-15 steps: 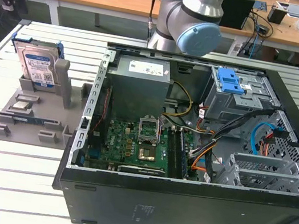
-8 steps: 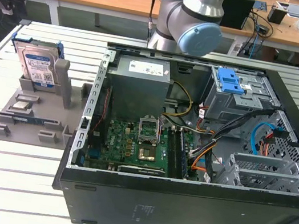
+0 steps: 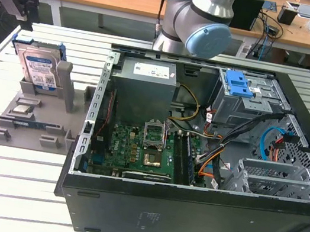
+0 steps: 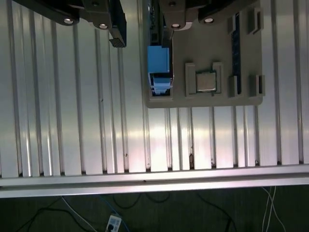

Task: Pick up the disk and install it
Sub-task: 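Pick up the disk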

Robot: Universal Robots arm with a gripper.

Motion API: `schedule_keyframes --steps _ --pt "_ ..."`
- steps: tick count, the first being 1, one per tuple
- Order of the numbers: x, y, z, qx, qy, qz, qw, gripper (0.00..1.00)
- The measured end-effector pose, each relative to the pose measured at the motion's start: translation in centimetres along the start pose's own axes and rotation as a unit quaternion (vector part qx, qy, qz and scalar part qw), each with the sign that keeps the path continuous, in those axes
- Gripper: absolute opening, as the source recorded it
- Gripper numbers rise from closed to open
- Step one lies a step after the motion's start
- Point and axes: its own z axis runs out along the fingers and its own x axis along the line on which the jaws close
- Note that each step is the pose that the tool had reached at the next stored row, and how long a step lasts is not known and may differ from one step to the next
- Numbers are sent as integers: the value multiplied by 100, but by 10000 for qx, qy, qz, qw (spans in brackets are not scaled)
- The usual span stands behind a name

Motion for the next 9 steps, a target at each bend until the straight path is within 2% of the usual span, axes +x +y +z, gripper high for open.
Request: schedule_keyframes --steps 5,6,7,8,9 --pt "0 -1 0 0 0 -2 10000 43" --pt "0 0 0 0 0 -2 10000 49" --pt "0 0 0 0 0 -3 10000 49" --pt "0 -1 0 0 0 -3 10000 56" --pt "2 -1 0 0 0 -4 10000 56"
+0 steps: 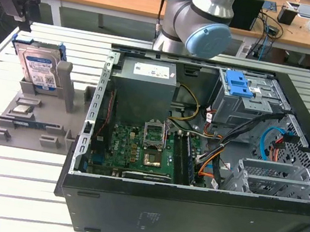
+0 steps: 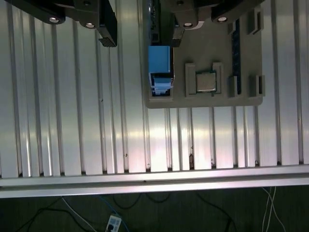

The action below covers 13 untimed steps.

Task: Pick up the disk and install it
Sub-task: 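Pick up the disk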

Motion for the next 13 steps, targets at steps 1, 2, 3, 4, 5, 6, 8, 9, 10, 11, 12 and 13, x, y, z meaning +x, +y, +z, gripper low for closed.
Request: schedule_keyframes --steps 1,2,3,4,5,6,8,9,10,11,12,13 --pt "12 -1 0 0 0 0 10000 56" --pt "37 -1 1 1 34 -9 10000 56" --pt "44 9 18 4 63 -13 10000 56" --pt "60 6 138 3 63 -12 10000 56" --pt "63 4 156 3 63 -14 10000 56" --pt "68 4 175 3 63 -17 10000 56" --pt "89 2 204 2 63 -23 10000 56" --pt "103 1 216 2 64 -26 10000 56" --pt "116 -1 234 3 64 -30 10000 56" --pt "128 -2 260 3 64 -42 10000 56" --pt "129 -2 279 2 65 -78 9999 56" --pt "130 -2 296 2 67 -132 9999 56"
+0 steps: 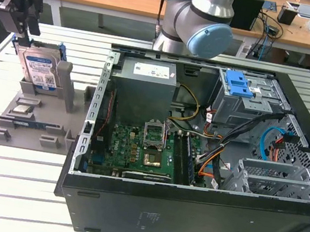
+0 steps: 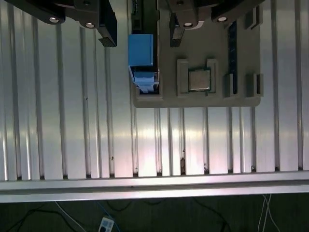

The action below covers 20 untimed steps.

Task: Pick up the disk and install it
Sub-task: 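Pick up the disk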

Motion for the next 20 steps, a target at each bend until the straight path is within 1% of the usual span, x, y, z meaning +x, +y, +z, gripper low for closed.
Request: schedule_keyframes --steps 2,4,8,9,10,12,20 --pt "0 2 37 1 4 -116 9999 56" --pt "-1 12 74 2 5 -158 9999 56" --pt "-6 27 148 2 6 -159 9999 56" --pt "-7 26 185 2 6 -160 9999 56" --pt "-7 25 203 1 6 -160 9999 56" --pt "-9 23 264 2 6 -159 9999 56" --pt "-10 19 423 2 6 -159 9999 56"
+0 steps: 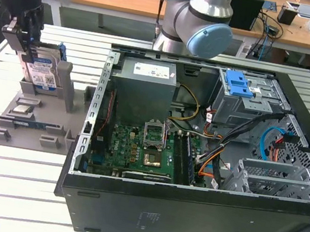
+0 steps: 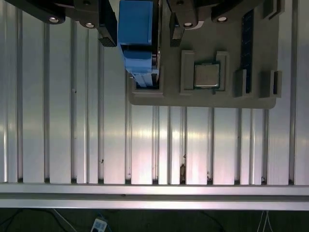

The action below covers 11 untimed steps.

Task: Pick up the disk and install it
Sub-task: 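Pick up the disk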

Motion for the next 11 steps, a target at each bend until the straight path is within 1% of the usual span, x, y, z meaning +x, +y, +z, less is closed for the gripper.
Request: schedule_keyframes --steps 1,11 --pt "0 0 11 0 0 0 10000 56" --pt "0 0 14 -1 0 0 10000 56"
